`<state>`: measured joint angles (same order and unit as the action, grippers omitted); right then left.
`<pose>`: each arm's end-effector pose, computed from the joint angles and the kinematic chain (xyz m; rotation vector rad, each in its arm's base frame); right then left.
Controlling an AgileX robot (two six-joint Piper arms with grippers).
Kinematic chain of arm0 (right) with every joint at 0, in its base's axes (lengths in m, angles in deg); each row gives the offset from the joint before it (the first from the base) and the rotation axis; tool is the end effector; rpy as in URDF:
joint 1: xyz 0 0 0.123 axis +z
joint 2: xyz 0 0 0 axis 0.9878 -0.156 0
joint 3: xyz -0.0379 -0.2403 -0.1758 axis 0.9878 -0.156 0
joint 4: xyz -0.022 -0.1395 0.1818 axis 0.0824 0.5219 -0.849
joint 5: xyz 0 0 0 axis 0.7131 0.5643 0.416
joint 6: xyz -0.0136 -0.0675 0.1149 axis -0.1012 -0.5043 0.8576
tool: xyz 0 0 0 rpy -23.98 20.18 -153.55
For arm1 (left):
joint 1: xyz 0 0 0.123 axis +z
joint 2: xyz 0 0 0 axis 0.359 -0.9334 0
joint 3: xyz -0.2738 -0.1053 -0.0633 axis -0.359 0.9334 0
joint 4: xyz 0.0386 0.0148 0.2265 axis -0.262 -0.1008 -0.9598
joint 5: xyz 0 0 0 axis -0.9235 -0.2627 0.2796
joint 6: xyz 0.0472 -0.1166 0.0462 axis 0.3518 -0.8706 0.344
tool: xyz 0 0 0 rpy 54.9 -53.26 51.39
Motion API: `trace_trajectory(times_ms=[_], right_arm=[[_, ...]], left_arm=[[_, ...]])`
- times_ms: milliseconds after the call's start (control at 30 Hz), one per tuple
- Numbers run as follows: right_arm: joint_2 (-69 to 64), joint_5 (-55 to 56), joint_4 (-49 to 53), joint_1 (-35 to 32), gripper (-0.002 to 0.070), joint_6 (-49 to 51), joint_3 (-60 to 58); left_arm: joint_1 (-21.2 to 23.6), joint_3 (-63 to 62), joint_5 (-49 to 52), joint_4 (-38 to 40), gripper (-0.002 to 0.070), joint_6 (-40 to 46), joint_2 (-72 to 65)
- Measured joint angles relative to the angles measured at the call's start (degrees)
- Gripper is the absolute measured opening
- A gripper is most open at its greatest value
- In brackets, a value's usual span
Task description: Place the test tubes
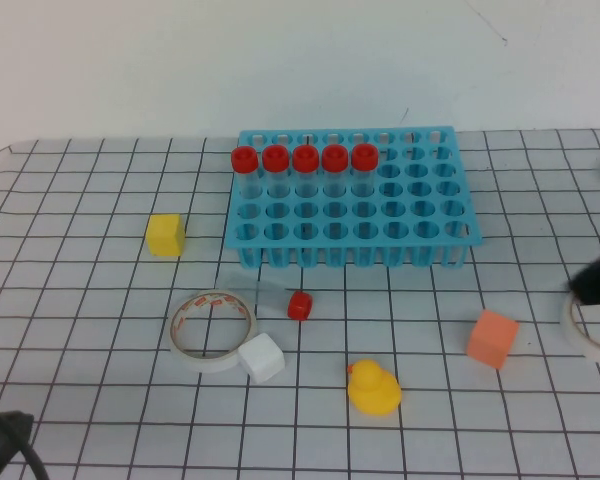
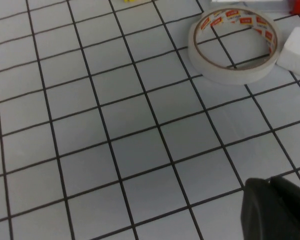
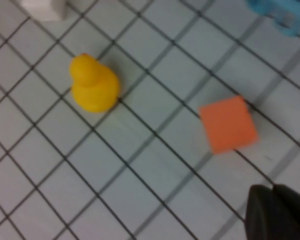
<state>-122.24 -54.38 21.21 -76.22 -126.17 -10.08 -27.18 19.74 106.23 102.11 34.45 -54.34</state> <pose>0.2614 0.0788 0.2972 -0.8873 2.3934 0.4178 0.1117 -0.0352 0.2711 0.3343 2.1505 -0.1855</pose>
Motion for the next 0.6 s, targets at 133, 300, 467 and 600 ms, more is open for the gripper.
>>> trace_trajectory(times_ms=[133, 300, 467, 600], right_arm=[[-8.6, 0.2, 5.3, 11.9, -0.0001, 3.7, 7.1], [-20.3, -1.2, 14.1, 24.7, -0.0001, 6.3, 19.9], [-32.2, -6.6, 17.0, 30.5, -0.0001, 7.0, 36.9], [-41.2, -9.5, 17.1, 31.5, 0.0, 7.2, 49.1]], left_arm=[[0.0, 1.7, -0.6, 0.1, -0.0001, -1.1, 0.0], [0.0, 3.0, -3.1, 1.3, -0.0001, -1.3, 0.0], [0.0, 3.4, -3.5, 1.6, -0.0001, -1.3, 0.0], [0.0, 3.4, -3.5, 2.8, -0.0001, -1.3, 0.0]])
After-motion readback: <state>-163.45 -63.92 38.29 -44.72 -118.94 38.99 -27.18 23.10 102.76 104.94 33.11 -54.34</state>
